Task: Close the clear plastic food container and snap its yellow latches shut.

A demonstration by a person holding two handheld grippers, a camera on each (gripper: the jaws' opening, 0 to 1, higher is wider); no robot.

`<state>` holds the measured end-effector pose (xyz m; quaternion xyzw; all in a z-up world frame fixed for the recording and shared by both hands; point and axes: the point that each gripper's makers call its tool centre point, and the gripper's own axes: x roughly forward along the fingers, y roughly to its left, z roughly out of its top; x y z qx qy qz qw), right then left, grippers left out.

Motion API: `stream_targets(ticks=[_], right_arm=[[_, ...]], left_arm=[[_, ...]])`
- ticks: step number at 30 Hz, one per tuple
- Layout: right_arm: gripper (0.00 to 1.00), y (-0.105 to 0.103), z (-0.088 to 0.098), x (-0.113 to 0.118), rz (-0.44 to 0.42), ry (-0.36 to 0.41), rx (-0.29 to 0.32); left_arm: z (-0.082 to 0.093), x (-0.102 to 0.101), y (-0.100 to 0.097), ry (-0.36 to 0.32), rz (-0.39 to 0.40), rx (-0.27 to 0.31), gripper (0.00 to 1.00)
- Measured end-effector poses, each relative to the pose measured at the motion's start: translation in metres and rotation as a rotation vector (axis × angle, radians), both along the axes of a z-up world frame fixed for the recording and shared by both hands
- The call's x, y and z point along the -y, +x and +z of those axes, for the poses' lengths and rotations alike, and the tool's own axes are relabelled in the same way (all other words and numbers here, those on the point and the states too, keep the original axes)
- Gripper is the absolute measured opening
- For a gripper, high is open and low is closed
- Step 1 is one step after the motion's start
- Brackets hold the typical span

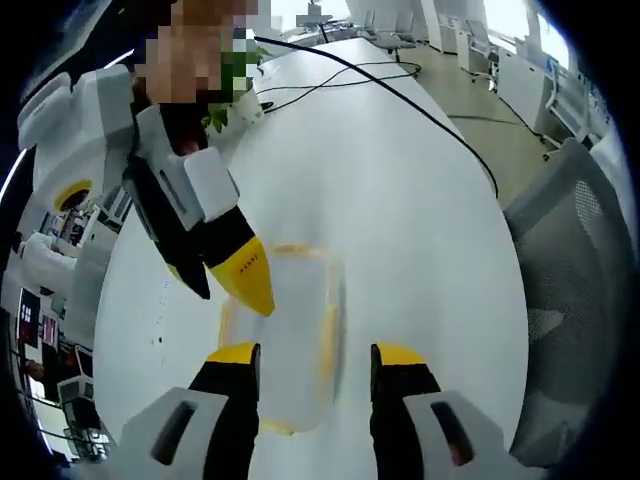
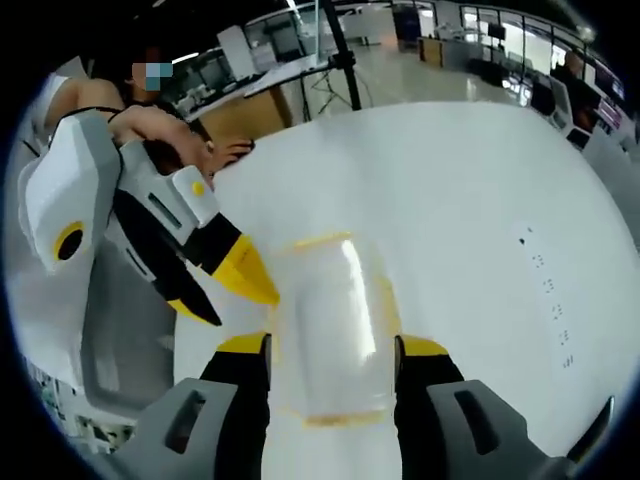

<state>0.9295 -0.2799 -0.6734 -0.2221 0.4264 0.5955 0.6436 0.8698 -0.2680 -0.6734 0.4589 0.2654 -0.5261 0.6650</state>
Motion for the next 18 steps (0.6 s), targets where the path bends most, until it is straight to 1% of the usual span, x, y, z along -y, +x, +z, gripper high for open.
stream_targets(ticks=[3,6,9,11,17,18], right_arm=[[0.46,-0.005,0.005,0.003,-0.003,-0.007,0.006],[0.46,-0.008,0.008,0.006,-0.006,-0.017,0.011],[0.47,-0.013,0.011,0.011,-0.004,-0.03,0.022],[0.47,-0.017,0.011,0.014,-0.007,-0.038,0.025],[0.47,-0.023,0.011,0.021,-0.024,-0.06,0.045],[0.46,-0.023,0.011,0.023,-0.032,-0.064,0.058]], left_arm=[[0.002,-0.002,-0.002,0.001,0.008,-0.002,0.37],[0.004,-0.006,-0.005,-0.006,0.049,-0.029,0.37],[0.006,-0.008,-0.004,-0.002,0.058,-0.018,0.37],[0.006,-0.012,-0.004,0.002,0.08,-0.029,0.37],[0.007,-0.023,0.0,0.012,0.126,-0.029,0.37],[0.008,-0.025,0.002,0.011,0.14,-0.03,0.36]])
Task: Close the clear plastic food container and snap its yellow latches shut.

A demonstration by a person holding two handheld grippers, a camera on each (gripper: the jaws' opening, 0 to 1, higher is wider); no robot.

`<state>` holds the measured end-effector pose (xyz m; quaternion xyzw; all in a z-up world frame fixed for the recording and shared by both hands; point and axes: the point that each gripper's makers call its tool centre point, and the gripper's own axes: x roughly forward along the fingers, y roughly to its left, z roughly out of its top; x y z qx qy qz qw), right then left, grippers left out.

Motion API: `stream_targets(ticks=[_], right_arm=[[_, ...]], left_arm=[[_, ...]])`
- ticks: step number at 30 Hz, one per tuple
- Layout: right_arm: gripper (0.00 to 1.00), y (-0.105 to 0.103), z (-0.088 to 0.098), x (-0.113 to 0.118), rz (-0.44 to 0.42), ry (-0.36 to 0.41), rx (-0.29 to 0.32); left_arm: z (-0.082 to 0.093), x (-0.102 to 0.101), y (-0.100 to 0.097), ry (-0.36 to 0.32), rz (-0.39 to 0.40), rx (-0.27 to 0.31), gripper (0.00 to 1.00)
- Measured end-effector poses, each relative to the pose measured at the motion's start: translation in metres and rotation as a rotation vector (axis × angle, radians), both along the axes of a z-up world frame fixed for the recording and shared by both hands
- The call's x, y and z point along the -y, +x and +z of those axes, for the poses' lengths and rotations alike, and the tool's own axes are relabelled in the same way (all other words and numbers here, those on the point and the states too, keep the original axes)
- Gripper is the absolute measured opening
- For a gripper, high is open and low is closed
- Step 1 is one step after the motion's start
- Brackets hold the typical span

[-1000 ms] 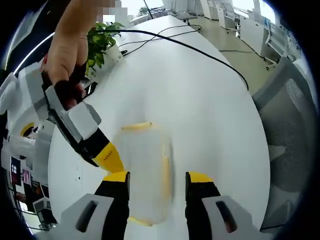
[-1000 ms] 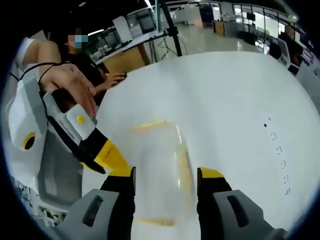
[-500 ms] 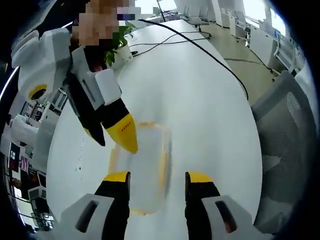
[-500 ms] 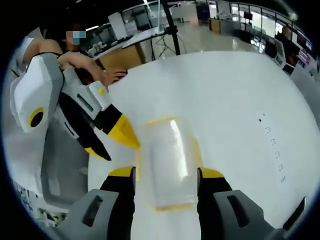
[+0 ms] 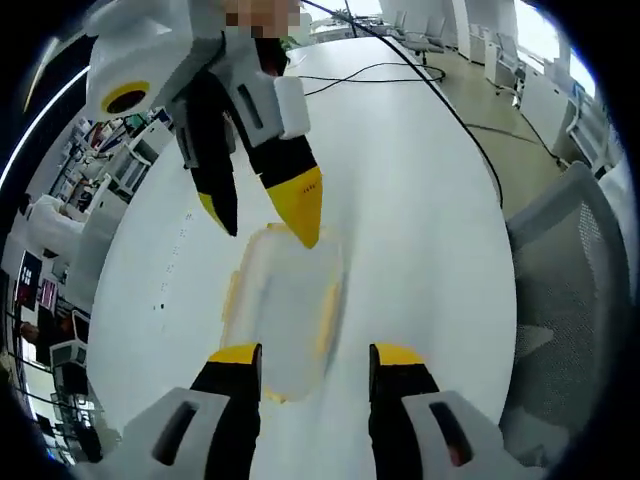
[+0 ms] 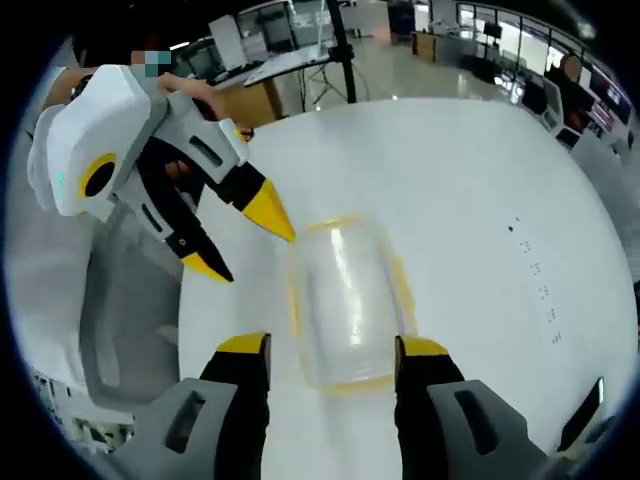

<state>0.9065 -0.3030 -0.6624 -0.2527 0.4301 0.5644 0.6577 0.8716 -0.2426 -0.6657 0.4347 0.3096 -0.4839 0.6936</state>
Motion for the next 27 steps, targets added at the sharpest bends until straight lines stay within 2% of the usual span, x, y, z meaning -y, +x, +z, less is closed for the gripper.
stream_targets(ticks=[7,12,20,27], right_arm=[[0.49,-0.017,-0.009,0.006,0.001,-0.042,0.03],[0.5,-0.02,-0.015,0.006,-0.008,-0.051,0.049],[0.51,-0.019,-0.015,0.011,-0.098,-0.037,0.086],[0.53,-0.018,-0.022,0.018,-0.197,-0.036,0.122]], left_arm=[[-0.001,-0.015,0.011,0.002,0.085,-0.006,0.36],[-0.008,-0.029,0.018,0.02,0.131,-0.017,0.36],[-0.018,-0.044,0.026,0.008,0.196,-0.008,0.38],[-0.019,-0.05,0.033,-0.04,0.264,-0.001,0.4]])
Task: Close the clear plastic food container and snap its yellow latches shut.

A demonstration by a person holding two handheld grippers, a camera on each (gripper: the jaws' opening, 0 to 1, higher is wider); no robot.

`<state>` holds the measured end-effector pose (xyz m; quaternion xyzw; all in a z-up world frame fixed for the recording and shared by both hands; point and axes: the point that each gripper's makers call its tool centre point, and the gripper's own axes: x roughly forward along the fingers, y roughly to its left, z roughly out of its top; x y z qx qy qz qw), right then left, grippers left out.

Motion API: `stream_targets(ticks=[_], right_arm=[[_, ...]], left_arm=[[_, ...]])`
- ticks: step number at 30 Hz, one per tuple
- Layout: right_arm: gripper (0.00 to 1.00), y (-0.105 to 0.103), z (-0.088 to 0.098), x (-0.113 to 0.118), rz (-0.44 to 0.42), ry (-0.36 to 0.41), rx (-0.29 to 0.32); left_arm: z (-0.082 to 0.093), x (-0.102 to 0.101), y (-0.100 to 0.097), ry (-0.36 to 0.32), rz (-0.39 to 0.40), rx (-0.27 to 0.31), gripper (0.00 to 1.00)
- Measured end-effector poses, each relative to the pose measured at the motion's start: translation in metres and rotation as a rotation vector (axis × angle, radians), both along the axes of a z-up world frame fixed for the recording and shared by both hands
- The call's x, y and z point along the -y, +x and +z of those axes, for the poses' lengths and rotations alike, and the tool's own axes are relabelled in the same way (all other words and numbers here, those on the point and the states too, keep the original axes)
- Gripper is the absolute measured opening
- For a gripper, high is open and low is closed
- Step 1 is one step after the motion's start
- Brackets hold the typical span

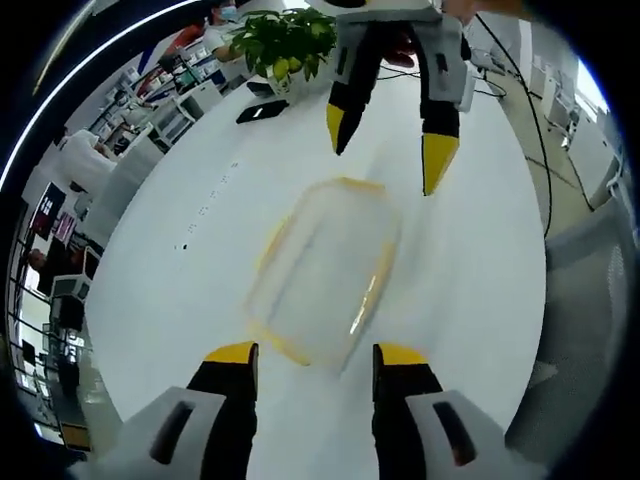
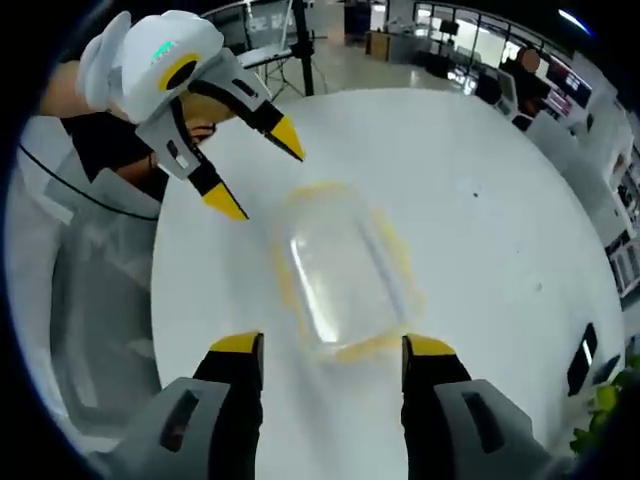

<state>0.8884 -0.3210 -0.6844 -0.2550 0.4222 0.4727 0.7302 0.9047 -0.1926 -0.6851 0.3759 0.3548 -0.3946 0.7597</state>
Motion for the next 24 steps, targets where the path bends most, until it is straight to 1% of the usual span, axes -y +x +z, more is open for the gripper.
stream_targets(ticks=[5,7,10,13,15,17,21,24], right_arm=[[0.53,0.0,-0.009,0.003,-0.061,0.017,0.033],[0.53,-0.001,-0.012,0.002,-0.088,0.037,0.032],[0.53,-0.002,-0.016,0.003,-0.106,0.044,0.039],[0.53,-0.004,-0.02,0.003,-0.123,0.053,0.021],[0.53,-0.005,-0.024,0.004,-0.131,0.051,0.015],[0.53,-0.004,-0.028,0.006,-0.136,0.042,0.02],[0.52,0.0,-0.033,0.007,-0.167,0.052,0.029],[0.51,0.004,-0.037,0.008,-0.188,0.054,0.045]], left_arm=[[-0.002,-0.002,0.006,-0.017,0.023,0.03,0.4],[-0.004,-0.002,0.006,-0.031,0.038,0.029,0.4],[-0.006,-0.001,0.006,-0.052,0.054,0.025,0.39],[-0.009,-0.003,0.006,-0.062,0.066,0.03,0.39],[-0.013,-0.004,0.004,-0.063,0.073,0.021,0.39],[-0.015,-0.005,0.003,-0.066,0.079,0.017,0.39],[-0.021,-0.007,0.003,-0.076,0.103,0.009,0.39],[-0.022,-0.007,0.005,-0.094,0.123,0.017,0.39]])
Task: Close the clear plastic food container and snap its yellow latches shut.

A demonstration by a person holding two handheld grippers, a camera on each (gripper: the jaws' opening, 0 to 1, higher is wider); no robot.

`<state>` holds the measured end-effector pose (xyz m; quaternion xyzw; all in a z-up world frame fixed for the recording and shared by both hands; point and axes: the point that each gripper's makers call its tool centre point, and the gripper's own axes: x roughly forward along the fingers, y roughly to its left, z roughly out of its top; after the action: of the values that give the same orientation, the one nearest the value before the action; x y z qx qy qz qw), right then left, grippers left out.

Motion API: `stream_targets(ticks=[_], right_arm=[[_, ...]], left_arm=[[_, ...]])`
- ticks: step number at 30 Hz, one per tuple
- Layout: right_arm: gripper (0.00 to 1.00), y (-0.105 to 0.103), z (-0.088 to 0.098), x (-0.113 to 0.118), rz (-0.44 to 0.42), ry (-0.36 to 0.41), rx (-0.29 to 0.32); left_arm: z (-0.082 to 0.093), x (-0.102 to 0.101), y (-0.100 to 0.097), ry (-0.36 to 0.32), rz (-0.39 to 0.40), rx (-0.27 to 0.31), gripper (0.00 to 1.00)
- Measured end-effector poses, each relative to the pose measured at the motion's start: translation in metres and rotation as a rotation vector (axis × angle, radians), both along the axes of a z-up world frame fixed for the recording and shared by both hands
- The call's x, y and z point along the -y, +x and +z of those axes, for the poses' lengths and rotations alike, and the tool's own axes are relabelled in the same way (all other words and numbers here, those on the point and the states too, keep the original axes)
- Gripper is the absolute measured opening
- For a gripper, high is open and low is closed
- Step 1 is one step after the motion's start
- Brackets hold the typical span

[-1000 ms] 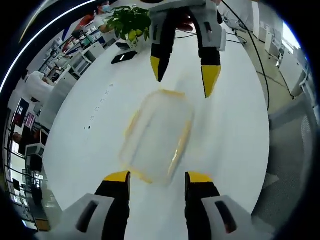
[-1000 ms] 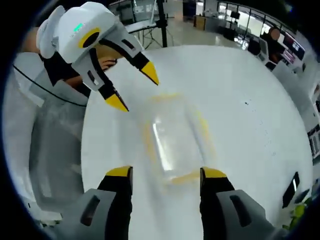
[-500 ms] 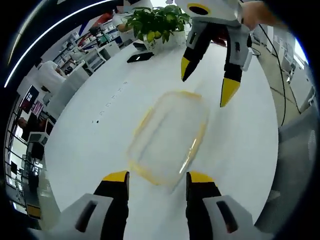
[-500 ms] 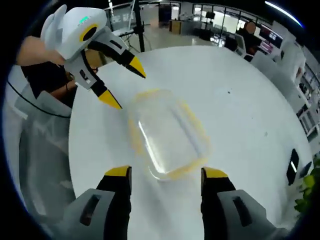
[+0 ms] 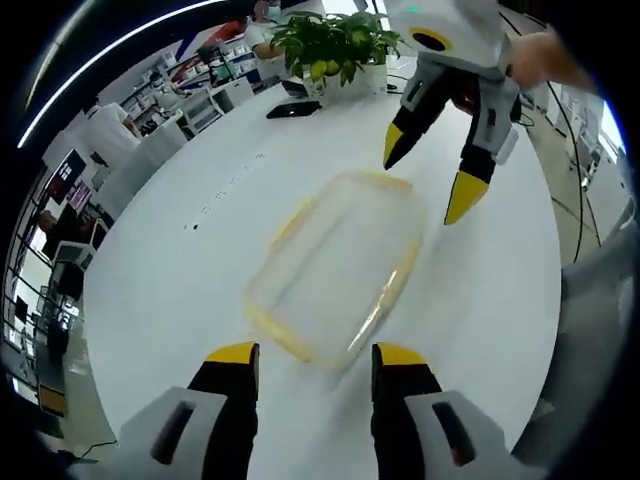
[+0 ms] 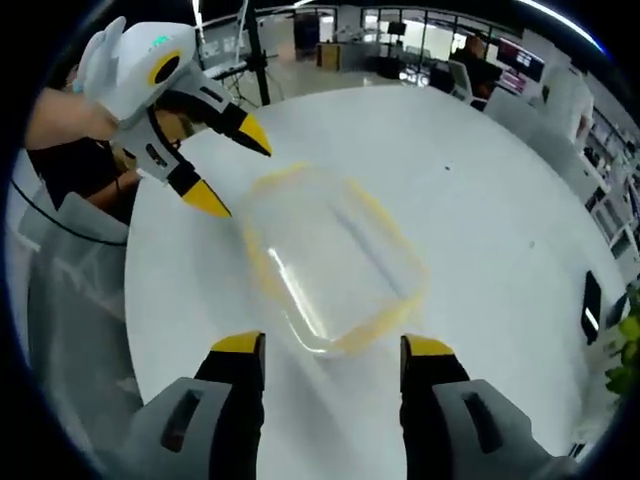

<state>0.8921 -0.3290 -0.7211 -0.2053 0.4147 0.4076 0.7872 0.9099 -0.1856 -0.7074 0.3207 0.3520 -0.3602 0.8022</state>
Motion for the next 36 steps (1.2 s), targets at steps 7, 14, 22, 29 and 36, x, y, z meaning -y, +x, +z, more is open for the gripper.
stream_targets(ticks=[7,14,22,29,36], right_arm=[[0.5,0.005,-0.011,0.003,-0.046,0.004,0.047],[0.49,0.004,-0.019,0.0,-0.086,0.028,0.079],[0.49,0.007,-0.021,-0.008,-0.139,0.067,0.124],[0.46,0.007,-0.023,-0.008,-0.184,0.091,0.148],[0.41,0.006,-0.021,-0.007,-0.231,0.112,0.203]], left_arm=[[-0.004,0.002,0.003,-0.028,0.024,0.036,0.38],[-0.009,0.007,0.002,-0.075,0.038,0.056,0.37],[-0.011,0.005,0.002,-0.132,0.077,0.076,0.37],[-0.011,0.007,-0.001,-0.155,0.074,0.097,0.34],[-0.009,0.007,-0.002,-0.169,0.086,0.116,0.33]])
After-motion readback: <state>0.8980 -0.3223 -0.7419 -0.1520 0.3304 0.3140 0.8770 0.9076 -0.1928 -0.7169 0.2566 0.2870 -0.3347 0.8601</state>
